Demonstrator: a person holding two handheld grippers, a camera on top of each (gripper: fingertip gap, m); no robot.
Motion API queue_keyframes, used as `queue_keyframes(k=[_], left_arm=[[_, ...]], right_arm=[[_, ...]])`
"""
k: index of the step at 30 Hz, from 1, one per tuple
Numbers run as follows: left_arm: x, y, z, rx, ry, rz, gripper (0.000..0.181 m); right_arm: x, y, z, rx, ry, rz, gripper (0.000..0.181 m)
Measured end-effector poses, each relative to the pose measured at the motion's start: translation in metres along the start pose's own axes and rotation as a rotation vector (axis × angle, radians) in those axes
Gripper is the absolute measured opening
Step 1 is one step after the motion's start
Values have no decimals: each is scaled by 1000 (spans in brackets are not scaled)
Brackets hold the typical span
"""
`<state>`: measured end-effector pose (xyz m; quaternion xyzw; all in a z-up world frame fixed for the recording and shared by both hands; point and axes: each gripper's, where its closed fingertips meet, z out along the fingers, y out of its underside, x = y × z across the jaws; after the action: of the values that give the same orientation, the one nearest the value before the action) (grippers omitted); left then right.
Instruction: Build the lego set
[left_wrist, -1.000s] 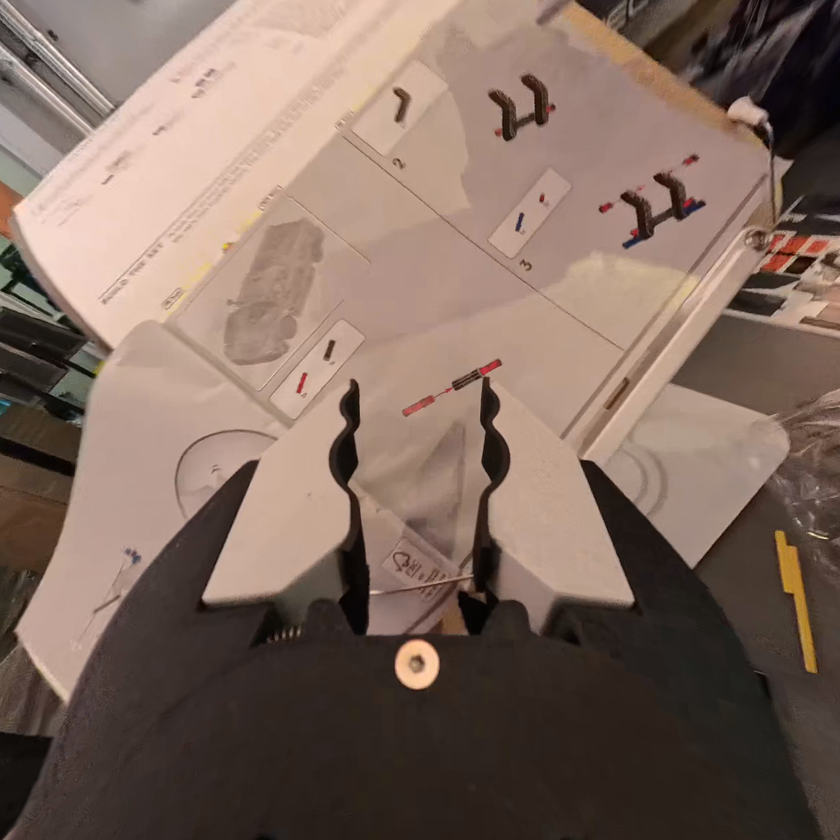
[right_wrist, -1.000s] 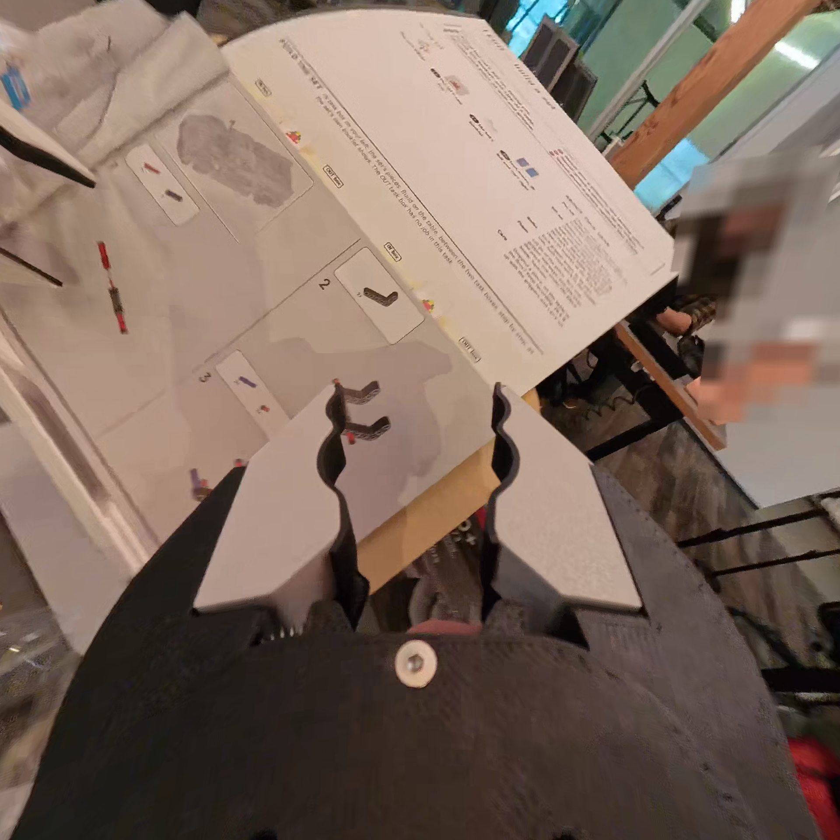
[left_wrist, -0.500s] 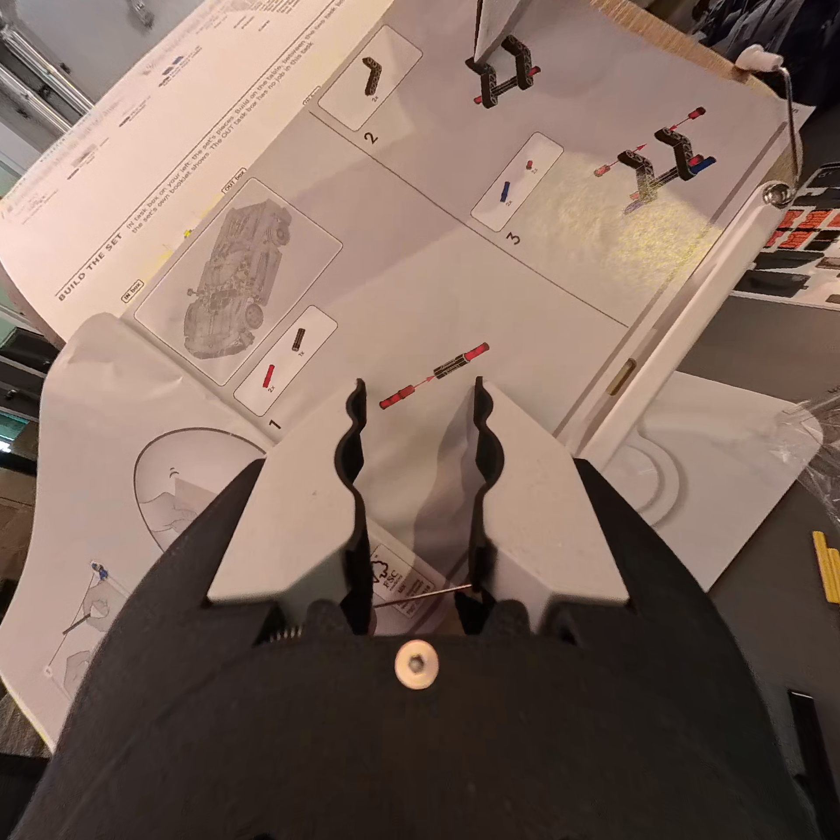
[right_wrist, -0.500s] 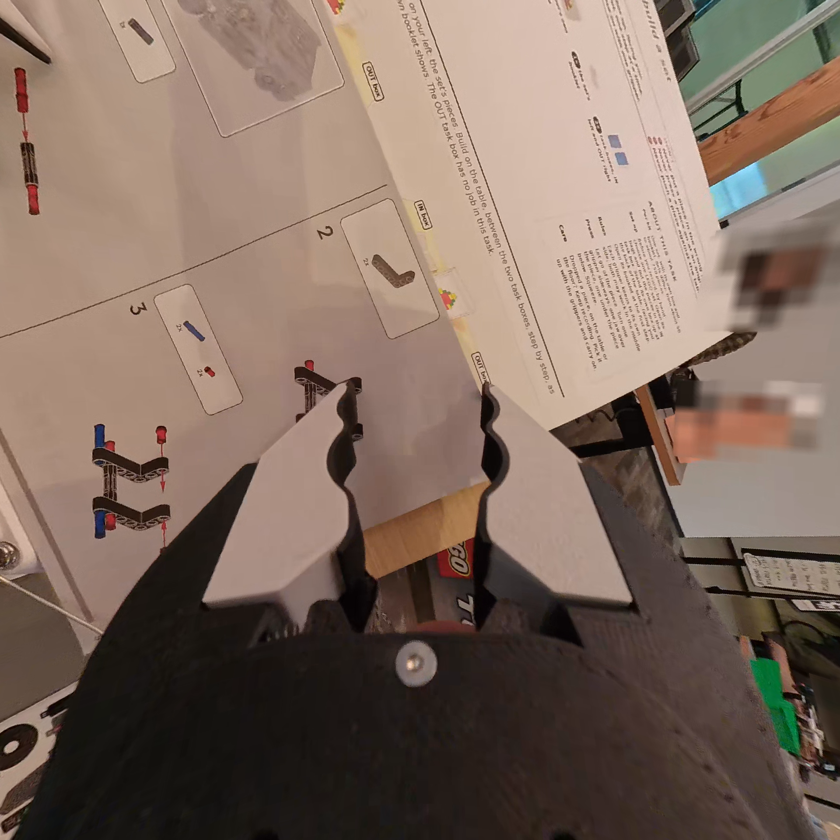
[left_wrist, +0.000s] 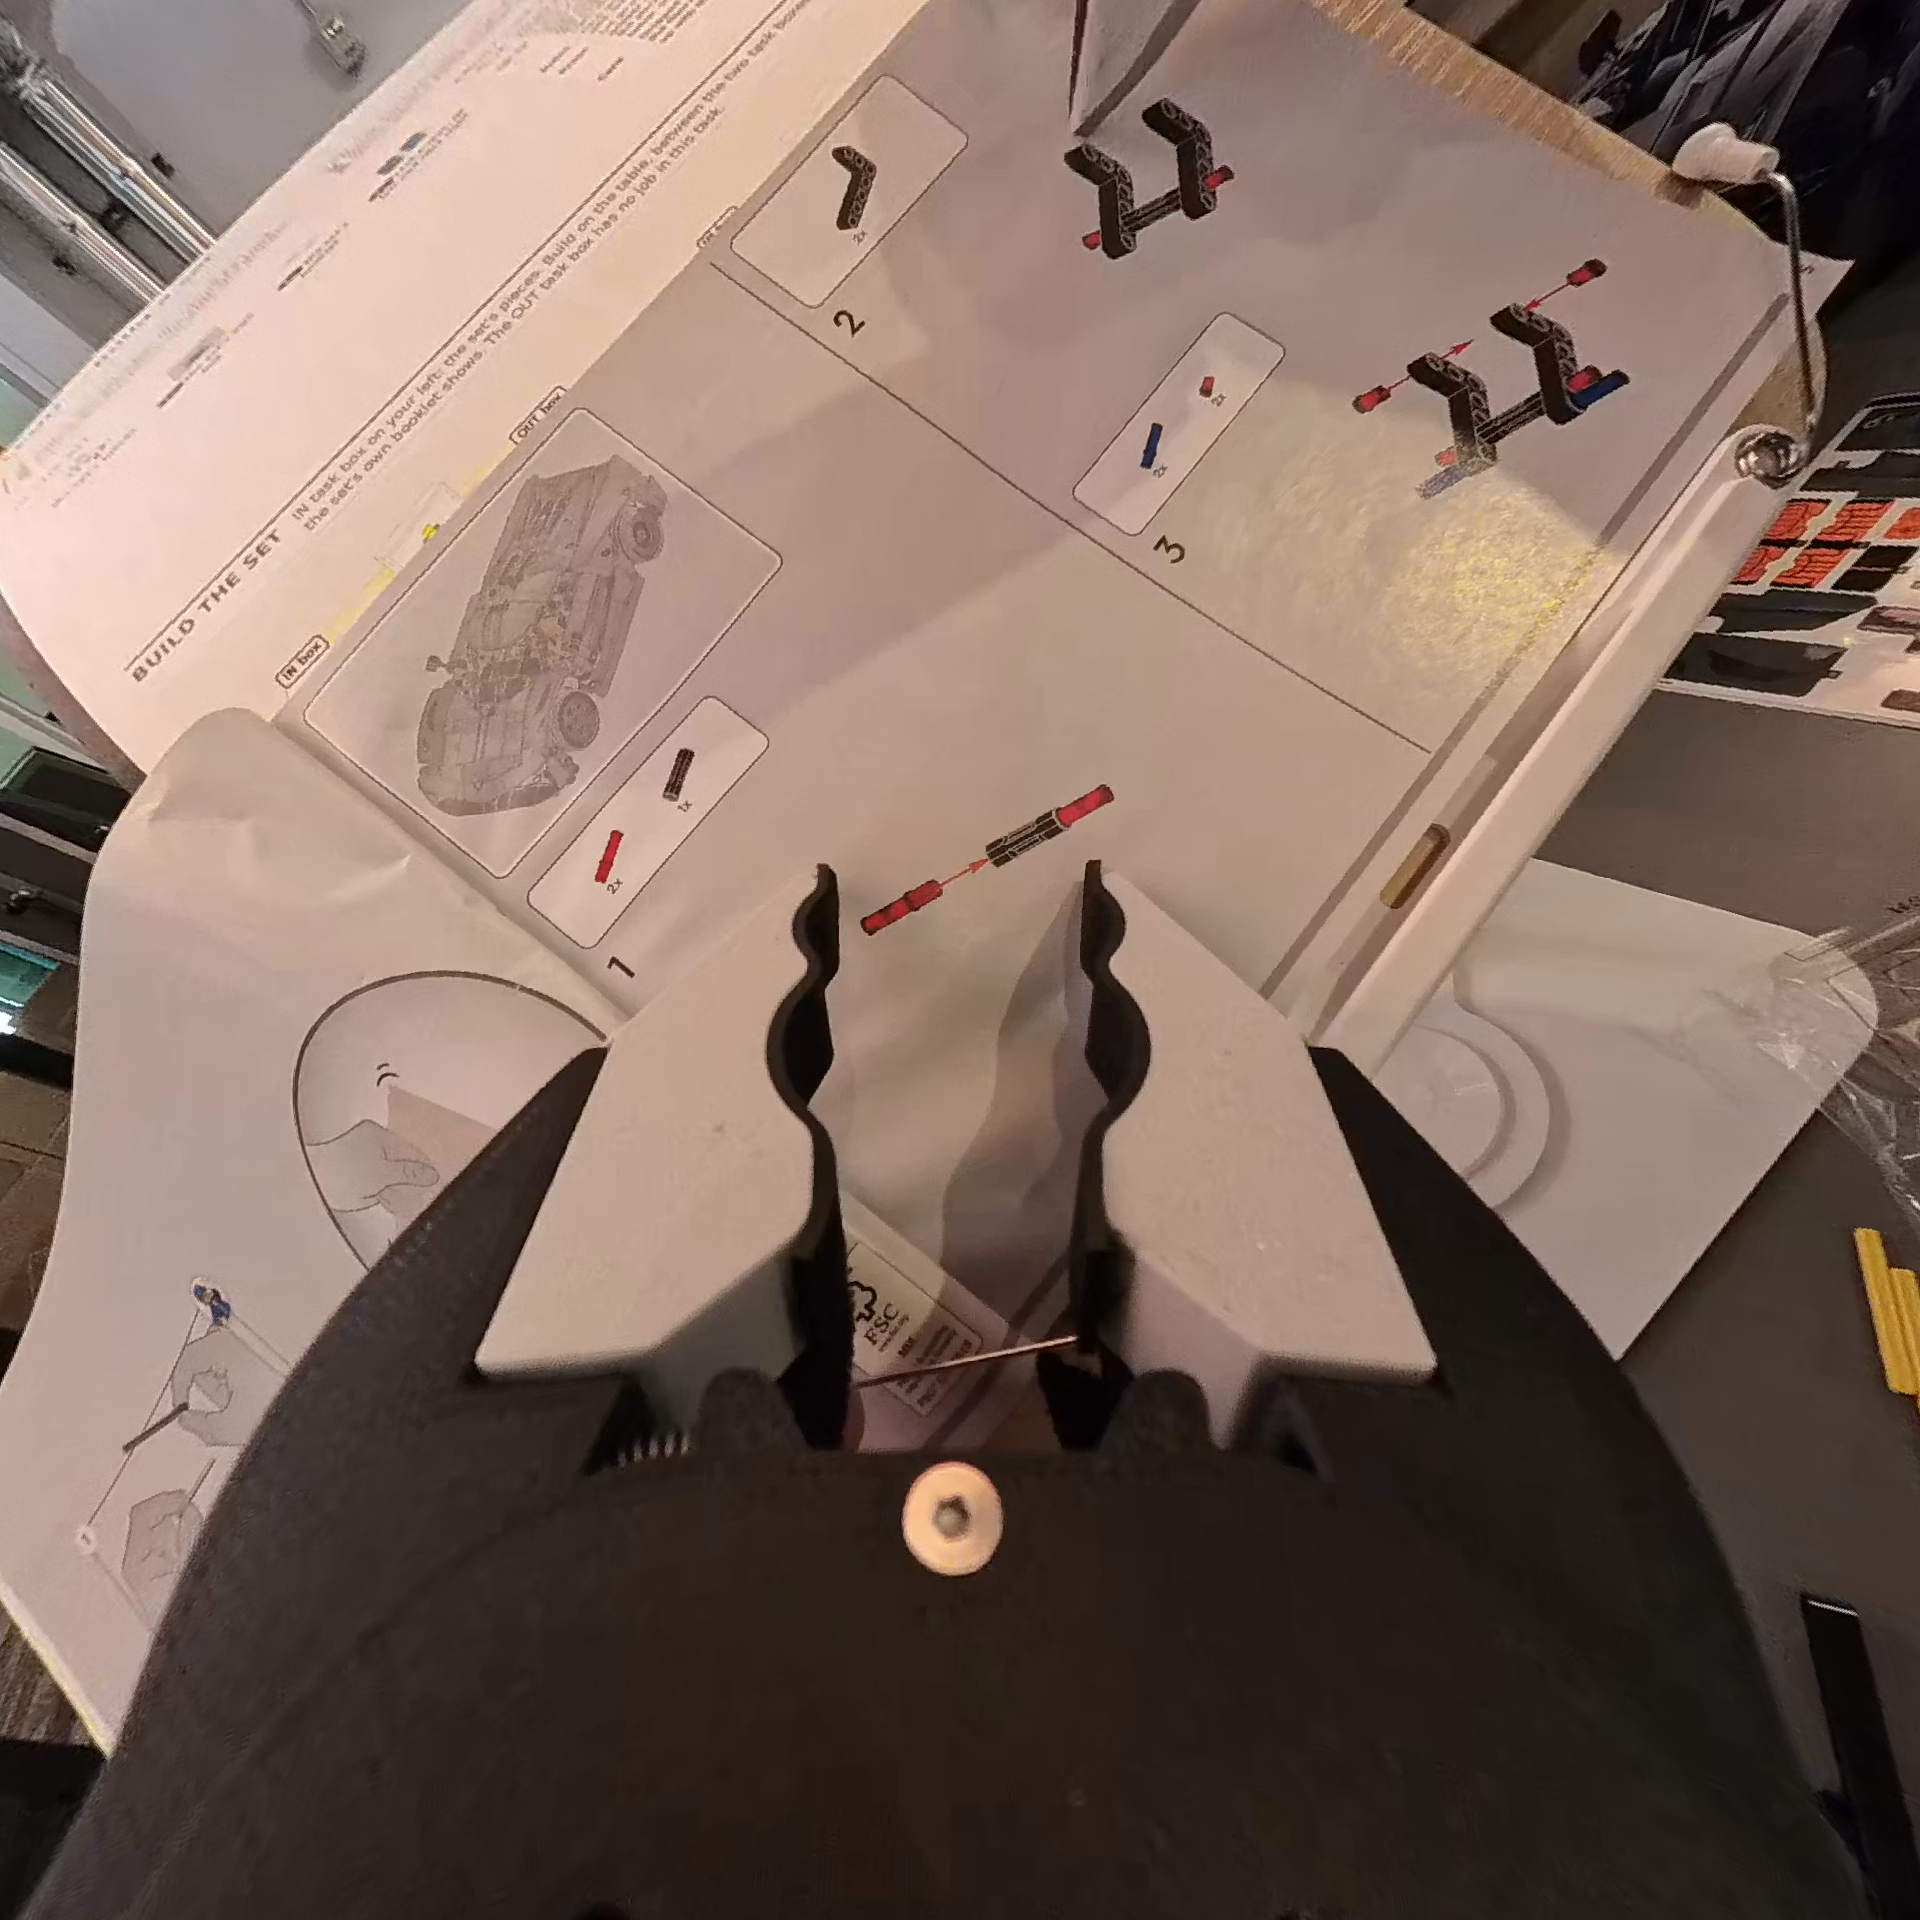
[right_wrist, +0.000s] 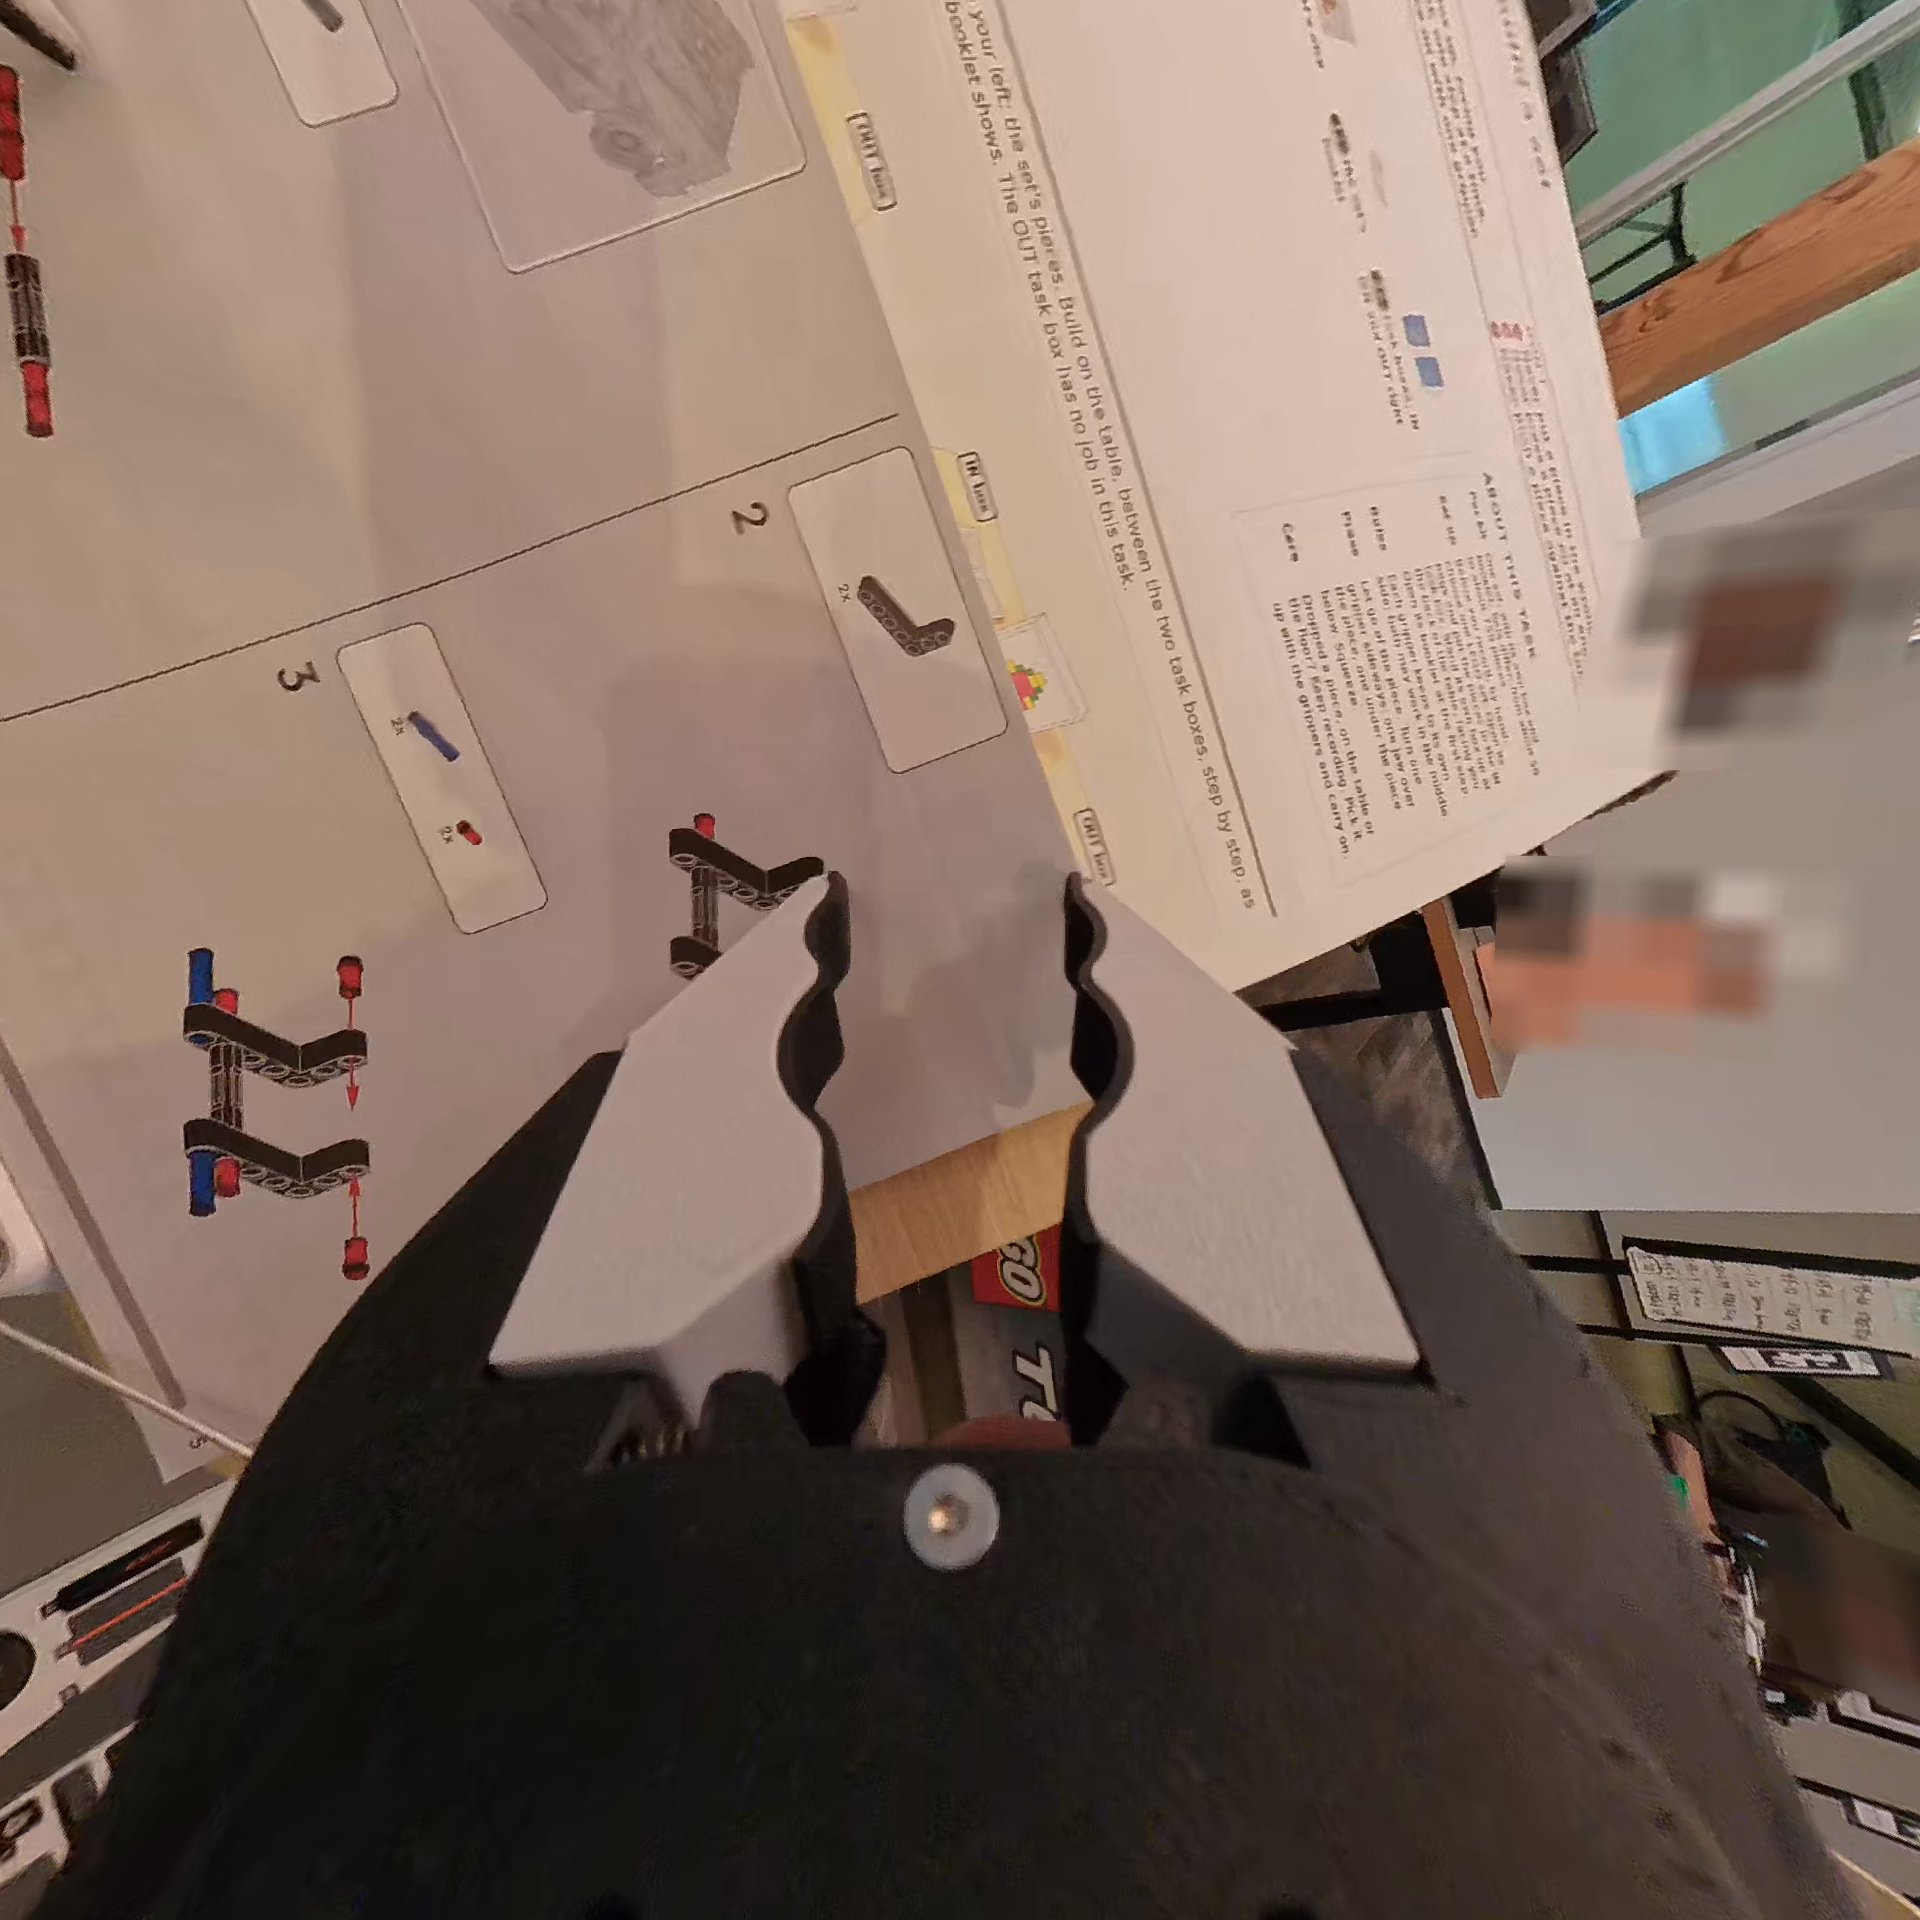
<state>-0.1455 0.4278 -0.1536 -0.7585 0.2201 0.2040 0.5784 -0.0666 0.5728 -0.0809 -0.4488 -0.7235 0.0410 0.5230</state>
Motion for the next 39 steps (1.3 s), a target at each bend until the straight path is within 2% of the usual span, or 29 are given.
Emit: queue_keyframes(k=[2,10,16,23,27,32,37,39], left_arm=[[0,0,0,0,2,0,45],[0,0,0,2,-1,-1,44],[1,0,-1,2,-2,-1,44],[0,0,0,1,-1,-4,44],[1,0,-1,4,-3,-3,44],[1,0,-1,1,-5,-1,44],[1,0,-1,-5,-4,-1,44],[1,0,-1,-12,-2,-1,43]], right_arm=[[3,-1,0,7,11,0,46],[1,-1,1,-10,-34,1,43],[1,-2,0,-17,-1,-29,41],[-4,0,1,-4,-31,29,29],[-8,-2,-2,-10,-5,-4,21],[-14,-8,-12,18,-15,23,15],[-36,-9,-20,63,-193,214,21],[-43,-3,-21,60,-260,320,30]])
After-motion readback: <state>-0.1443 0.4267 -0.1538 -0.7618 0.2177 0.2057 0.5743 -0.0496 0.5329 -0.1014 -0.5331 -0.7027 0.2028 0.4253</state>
